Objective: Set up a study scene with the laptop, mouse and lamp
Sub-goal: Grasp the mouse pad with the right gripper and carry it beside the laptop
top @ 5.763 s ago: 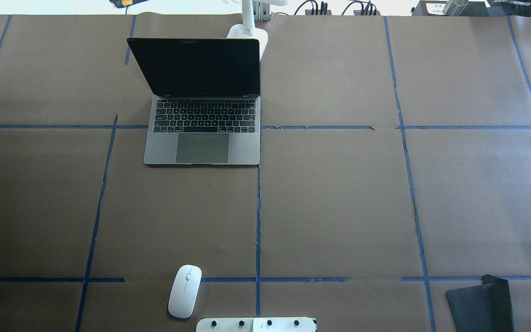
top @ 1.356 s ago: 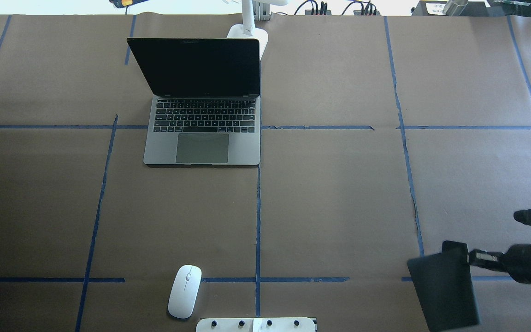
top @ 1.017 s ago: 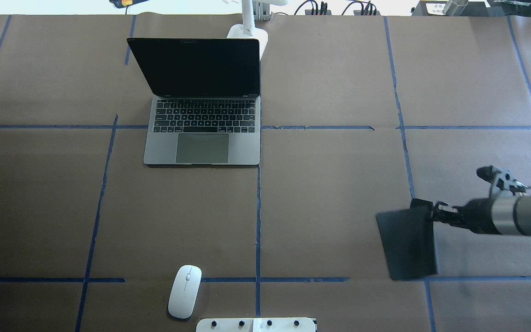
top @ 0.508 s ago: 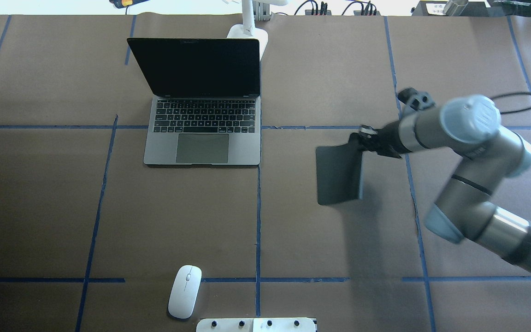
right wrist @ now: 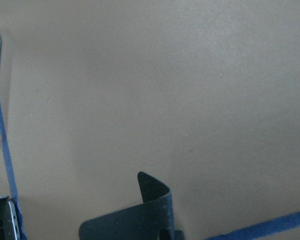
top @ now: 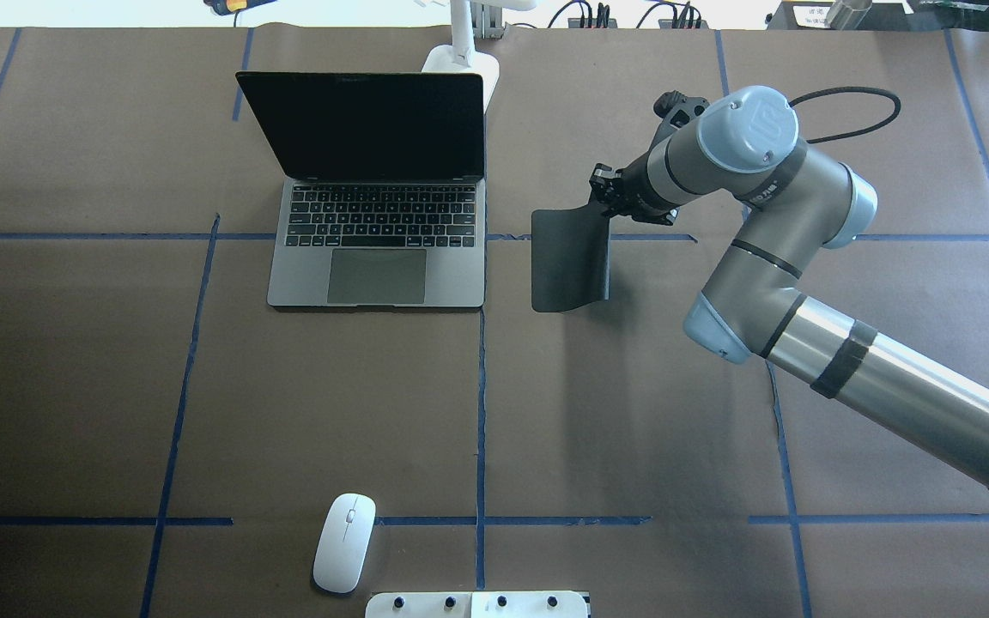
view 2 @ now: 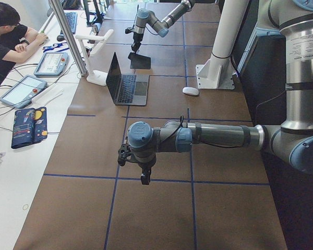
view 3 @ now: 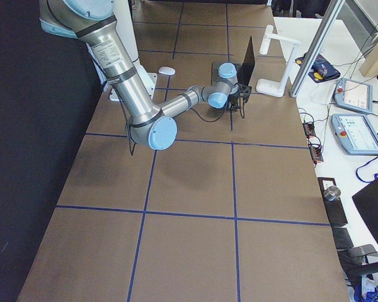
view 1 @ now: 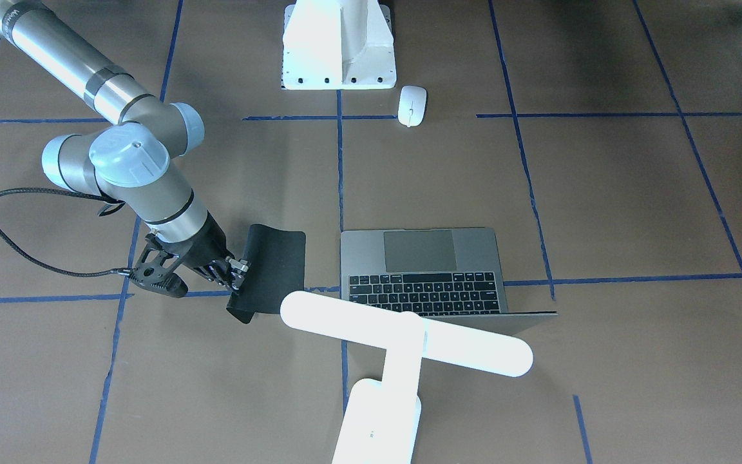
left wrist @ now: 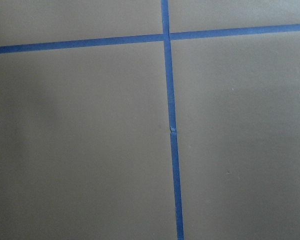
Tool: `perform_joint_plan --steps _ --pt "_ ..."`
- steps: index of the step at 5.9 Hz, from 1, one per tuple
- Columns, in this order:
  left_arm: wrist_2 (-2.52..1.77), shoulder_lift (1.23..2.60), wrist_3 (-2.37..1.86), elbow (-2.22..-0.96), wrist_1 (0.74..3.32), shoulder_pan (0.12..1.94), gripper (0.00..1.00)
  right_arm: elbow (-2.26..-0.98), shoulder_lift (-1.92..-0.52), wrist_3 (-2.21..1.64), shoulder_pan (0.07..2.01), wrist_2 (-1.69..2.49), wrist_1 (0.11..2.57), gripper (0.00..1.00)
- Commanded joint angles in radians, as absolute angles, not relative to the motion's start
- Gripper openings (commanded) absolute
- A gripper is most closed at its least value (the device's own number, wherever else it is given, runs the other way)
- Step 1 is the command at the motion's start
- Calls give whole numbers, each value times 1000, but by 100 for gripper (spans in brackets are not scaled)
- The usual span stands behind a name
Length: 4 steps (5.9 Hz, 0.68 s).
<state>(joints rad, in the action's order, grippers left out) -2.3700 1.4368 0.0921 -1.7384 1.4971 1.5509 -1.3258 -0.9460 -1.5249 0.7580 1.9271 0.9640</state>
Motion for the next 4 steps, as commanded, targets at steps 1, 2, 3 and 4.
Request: perform_joint_plan --steps 1,2,3,4 --pt "-2370 1439 80 -1738 1497 1551 100 -1272 -897 -1513 762 1927 963 0" --pt "-2370 1442 74 -1741 1499 1549 100 -1272 -890 -1525 762 1927 965 7" --pt "-2370 1448 74 -1756 1499 1549 100 -1272 -887 -1520 762 1927 965 52" --pt "-2370 1448 74 -1764 1550 1549 100 -1273 -887 -1513 772 1936 976 100"
